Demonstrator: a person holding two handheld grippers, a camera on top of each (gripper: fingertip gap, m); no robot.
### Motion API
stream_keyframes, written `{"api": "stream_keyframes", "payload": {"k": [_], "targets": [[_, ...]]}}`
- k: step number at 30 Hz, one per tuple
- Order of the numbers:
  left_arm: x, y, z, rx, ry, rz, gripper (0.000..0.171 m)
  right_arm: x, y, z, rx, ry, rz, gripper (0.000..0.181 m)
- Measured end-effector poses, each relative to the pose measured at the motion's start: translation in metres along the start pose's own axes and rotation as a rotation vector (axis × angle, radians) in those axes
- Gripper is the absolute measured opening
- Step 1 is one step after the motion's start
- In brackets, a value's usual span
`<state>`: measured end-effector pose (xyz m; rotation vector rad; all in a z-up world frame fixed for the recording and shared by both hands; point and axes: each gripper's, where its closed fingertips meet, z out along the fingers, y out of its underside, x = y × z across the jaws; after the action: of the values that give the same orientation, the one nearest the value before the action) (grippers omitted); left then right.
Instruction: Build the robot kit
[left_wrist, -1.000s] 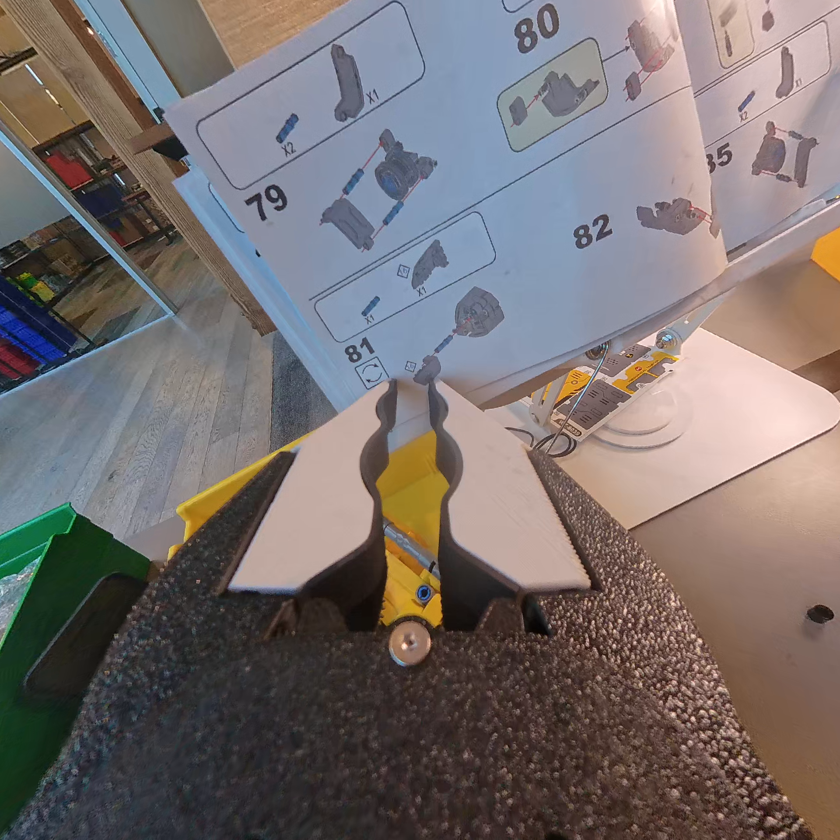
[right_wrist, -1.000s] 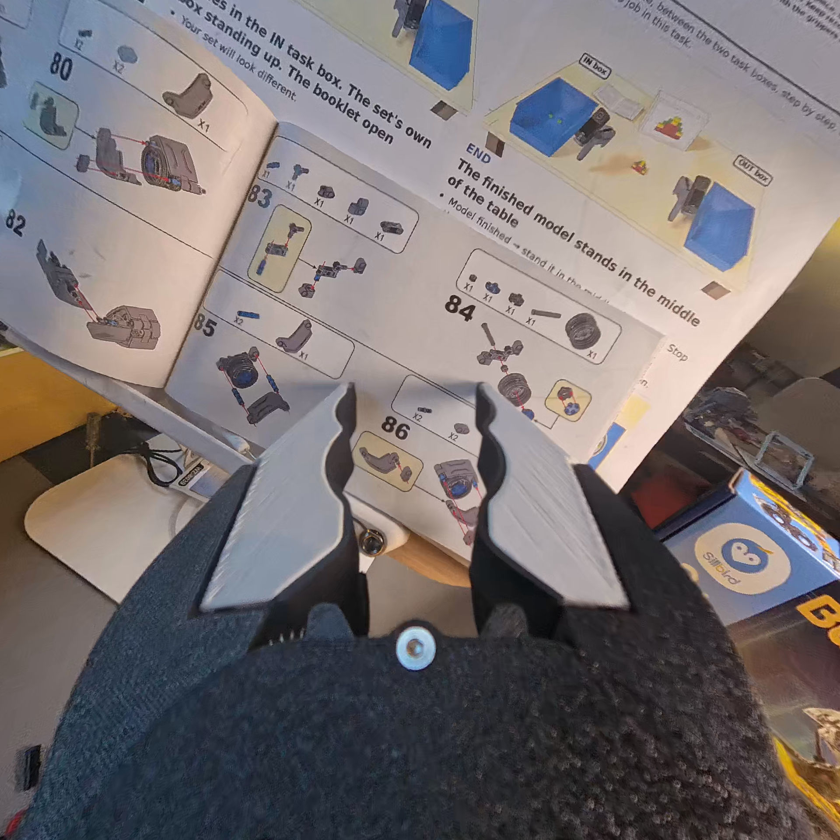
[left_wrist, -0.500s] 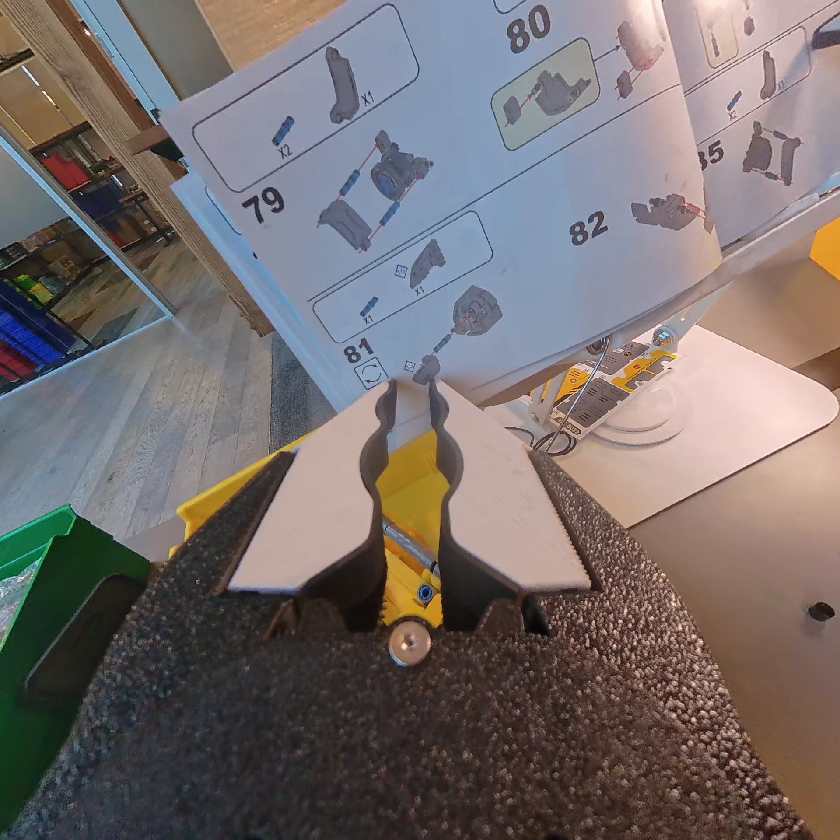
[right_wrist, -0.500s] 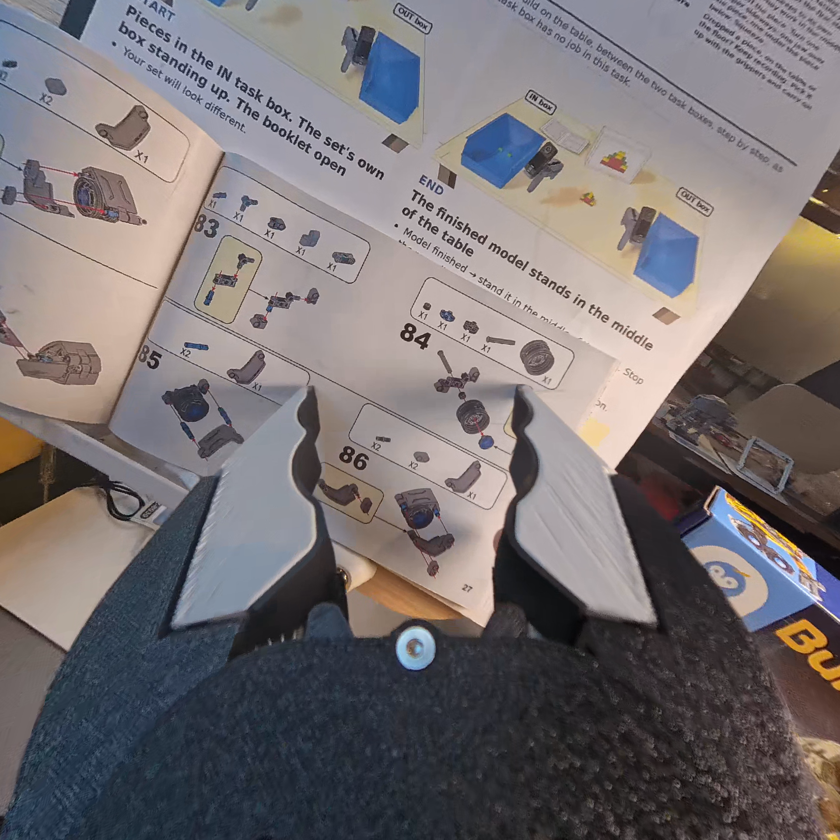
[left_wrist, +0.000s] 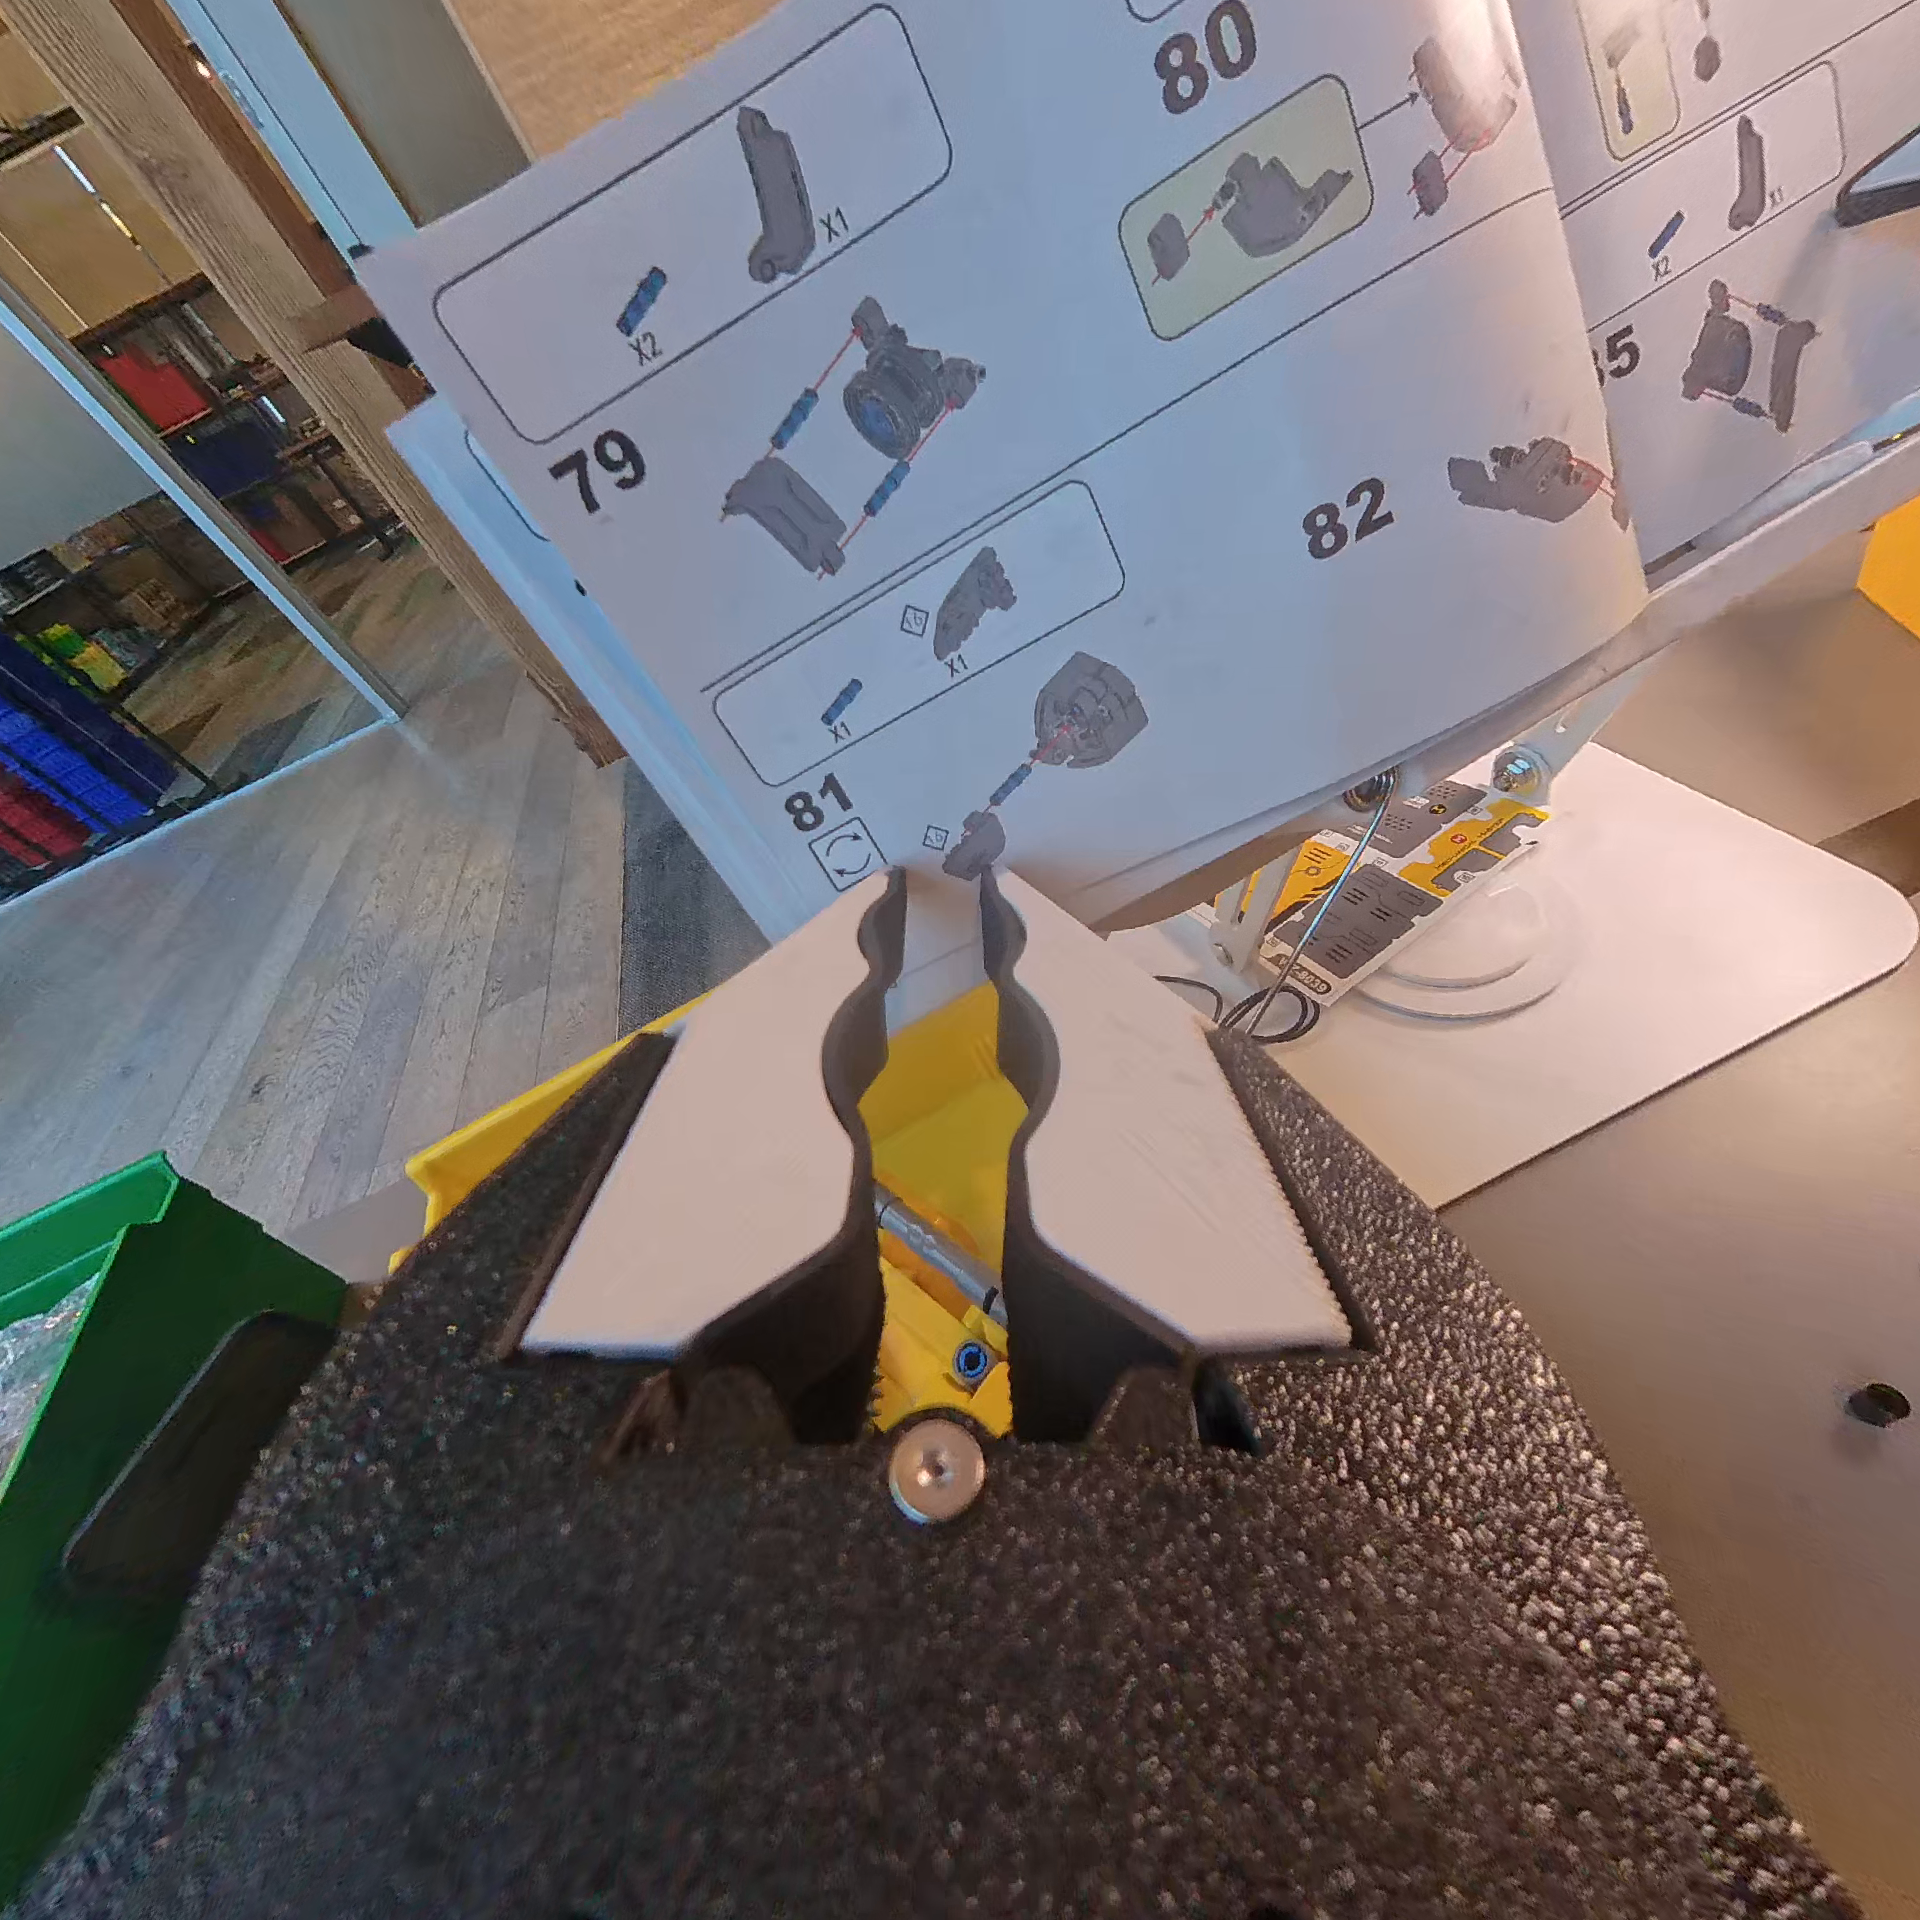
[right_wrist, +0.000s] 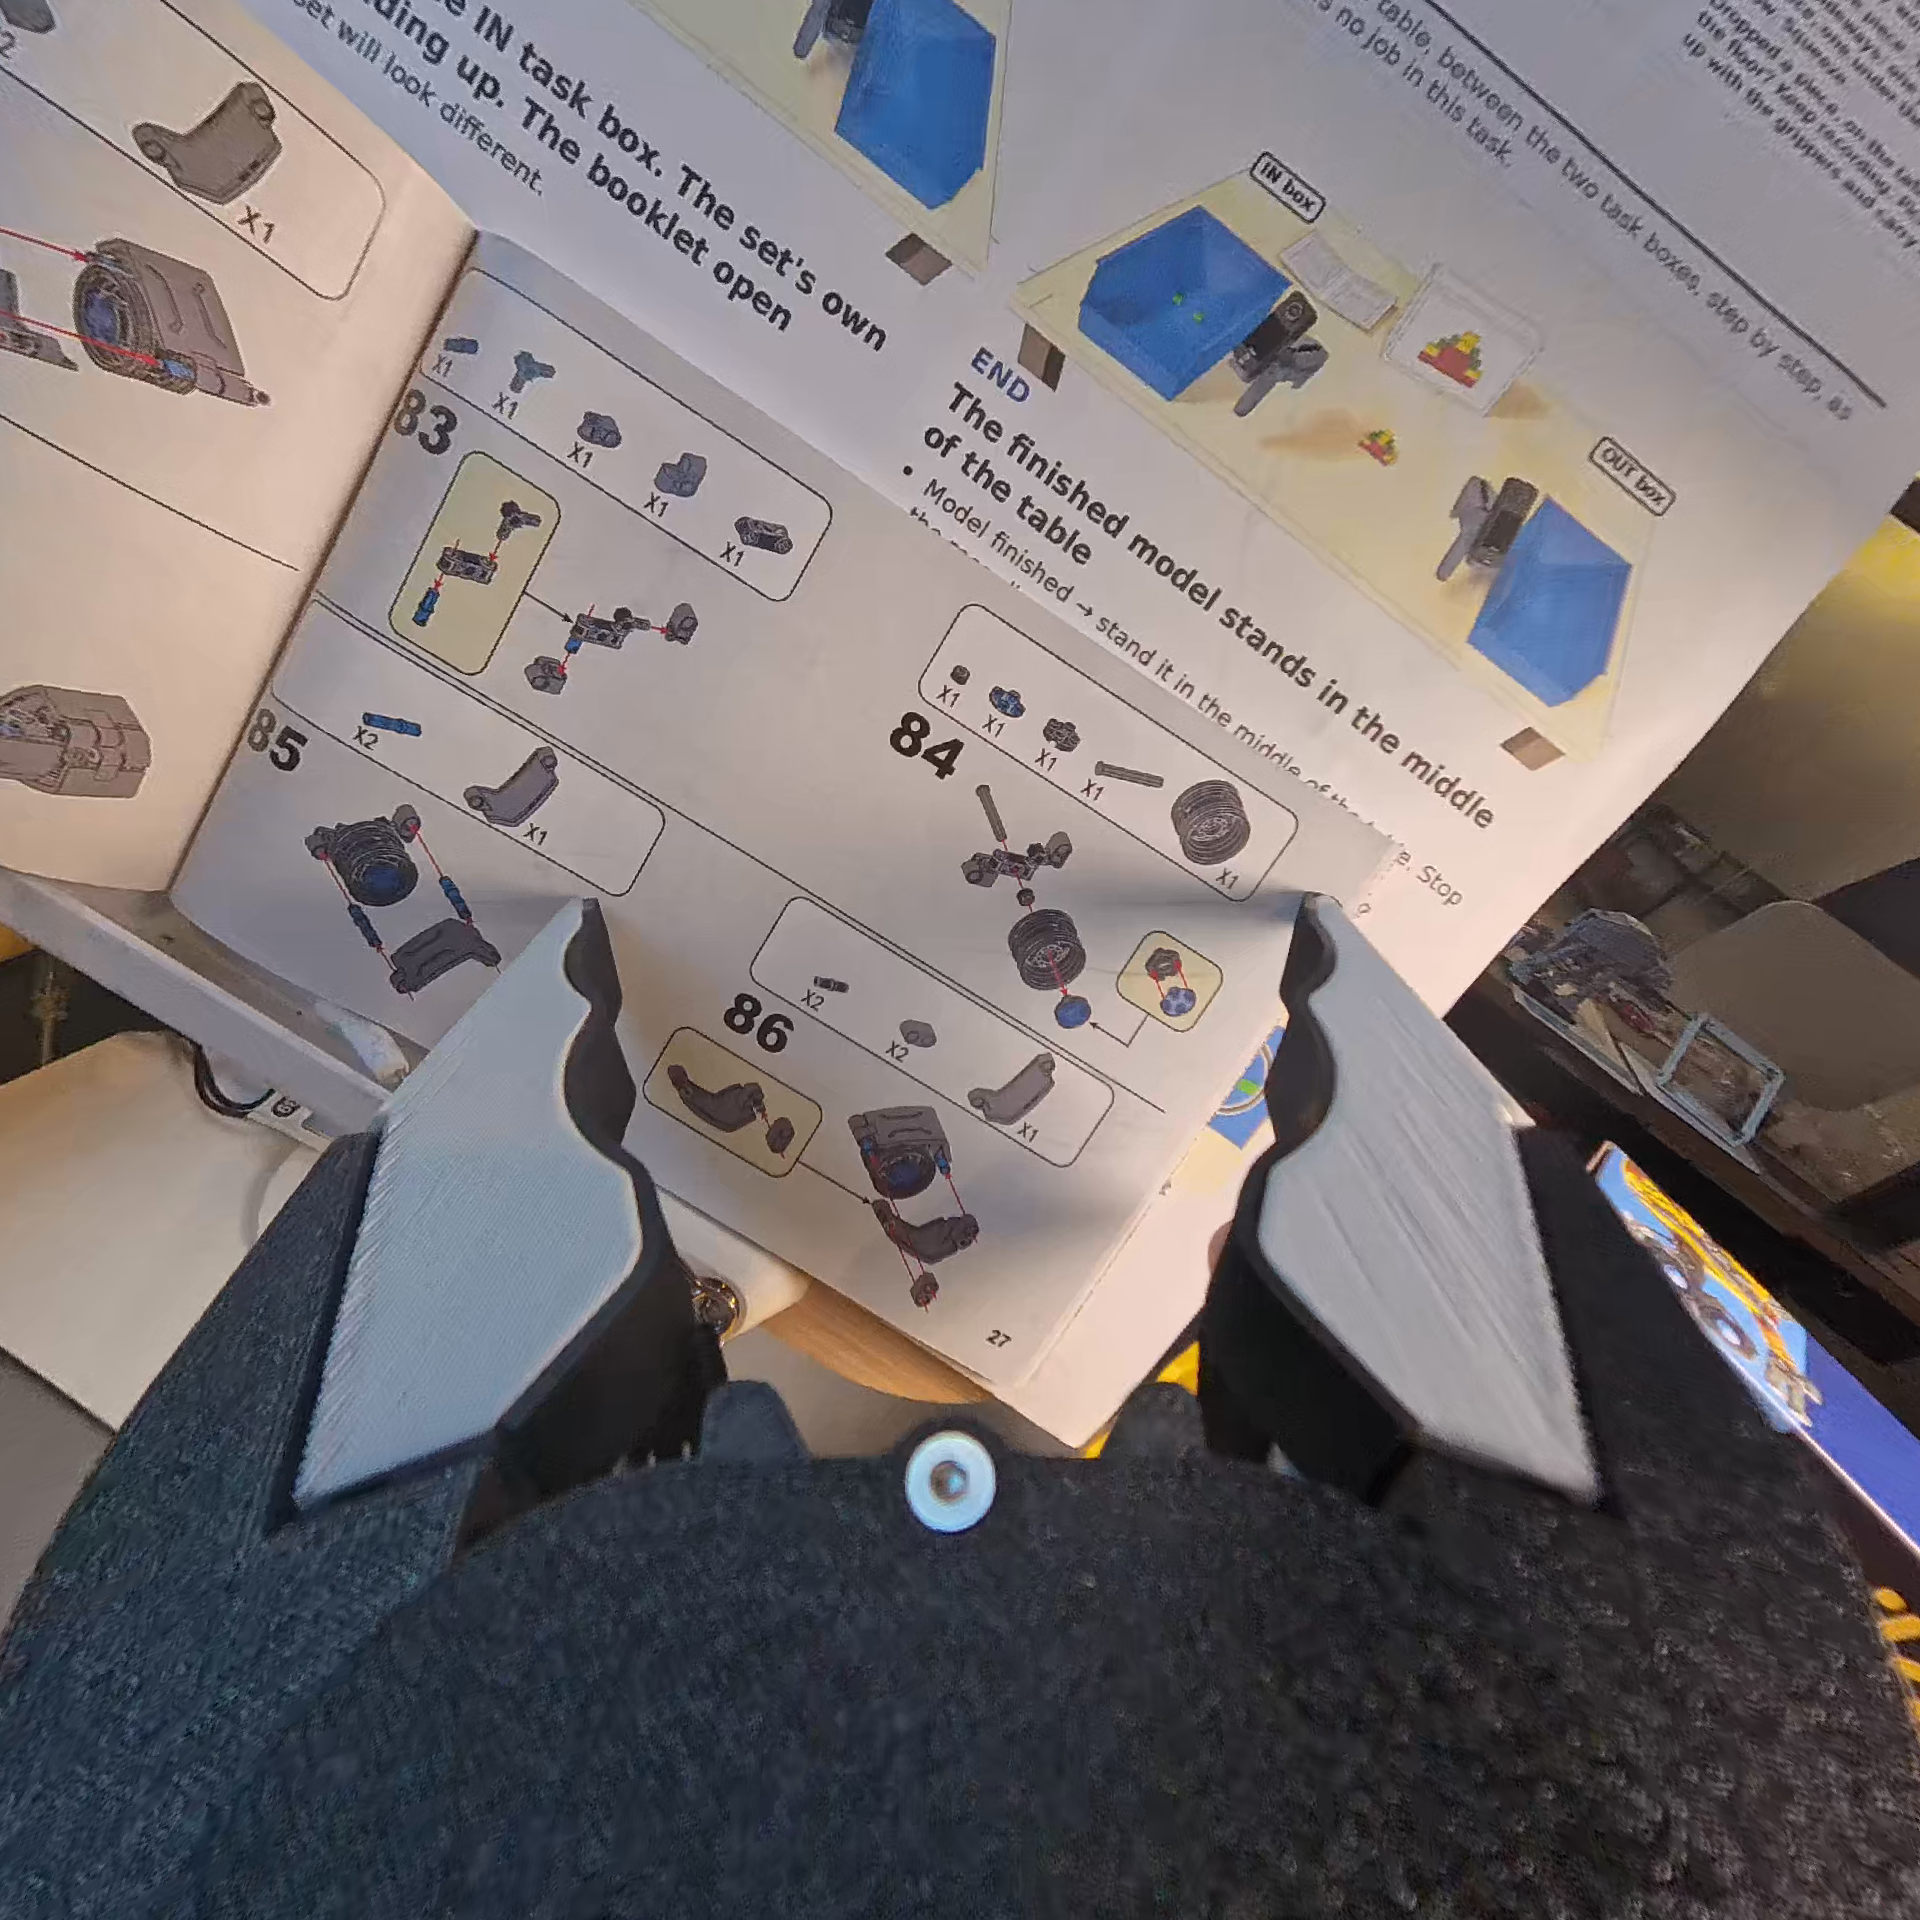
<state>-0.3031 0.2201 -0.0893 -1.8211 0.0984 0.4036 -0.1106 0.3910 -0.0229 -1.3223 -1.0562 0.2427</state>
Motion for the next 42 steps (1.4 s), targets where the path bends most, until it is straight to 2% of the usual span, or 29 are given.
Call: {"api": "stream_keyframes", "payload": {"k": [1,3,5,8,9,10,11,12,14,16,19,29,32,34,36,38,40,42], "targets": [[0.000,0.000,0.000,0.001,0.000,-0.001,0.013,0.000,0.000,0.000,0.005,0.004,0.003,0.121],[0.001,0.000,0.000,0.004,0.000,-0.006,0.014,0.000,-0.001,-0.002,0.023,0.003,0.023,0.096],[0.001,0.000,0.000,0.005,-0.002,-0.008,0.014,-0.002,-0.001,-0.002,0.031,-0.004,0.025,0.084],[0.001,0.000,0.001,0.004,-0.003,-0.011,0.014,-0.001,-0.001,-0.005,0.039,-0.016,0.043,0.052],[0.001,0.000,0.001,0.002,-0.002,-0.012,0.013,0.001,-0.001,-0.006,0.039,-0.021,0.043,0.048],[0.002,0.000,0.000,0.001,0.000,-0.011,0.014,0.001,-0.001,-0.007,0.036,-0.040,0.039,0.047],[0.002,0.000,0.000,-0.001,0.001,-0.008,0.014,0.002,-0.003,-0.009,0.035,-0.061,0.048,0.057],[0.002,0.001,0.000,-0.001,0.002,-0.005,0.014,0.006,-0.006,-0.011,0.045,-0.059,0.062,0.078],[0.001,0.001,0.000,0.000,-0.001,-0.002,0.014,0.017,-0.011,-0.011,0.064,-0.036,0.074,0.102],[0.001,0.001,0.001,-0.001,0.001,-0.010,0.014,0.017,-0.008,-0.006,0.036,-0.064,0.058,0.111],[0.000,0.000,0.001,0.001,0.000,-0.009,0.014,0.016,-0.004,0.001,0.009,-0.051,-0.001,0.114],[0.000,0.000,0.001,0.006,-0.001,-0.019,0.013,0.016,-0.005,0.001,0.013,-0.008,-0.017,0.101],[0.000,0.000,0.002,0.005,-0.002,-0.019,0.013,0.007,-0.007,-0.003,0.029,-0.033,-0.037,0.072],[0.000,0.000,0.001,0.003,0.003,-0.020,0.013,0.006,-0.008,-0.007,0.038,-0.028,-0.041,0.068],[-0.001,0.000,0.001,0.004,0.009,-0.025,0.014,0.010,-0.012,-0.014,0.083,-0.032,0.016,0.056],[-0.001,0.000,0.001,0.002,0.011,-0.027,0.014,0.014,-0.009,-0.017,0.091,-0.015,0.044,0.057],[-0.001,0.000,0.001,-0.001,0.010,-0.025,0.014,0.026,-0.007,-0.021,0.095,0.059,0.009,0.067],[-0.002,0.000,0.001,-0.001,0.008,-0.023,0.014,0.033,-0.010,-0.027,0.114,0.104,-0.046,0.056]]}}
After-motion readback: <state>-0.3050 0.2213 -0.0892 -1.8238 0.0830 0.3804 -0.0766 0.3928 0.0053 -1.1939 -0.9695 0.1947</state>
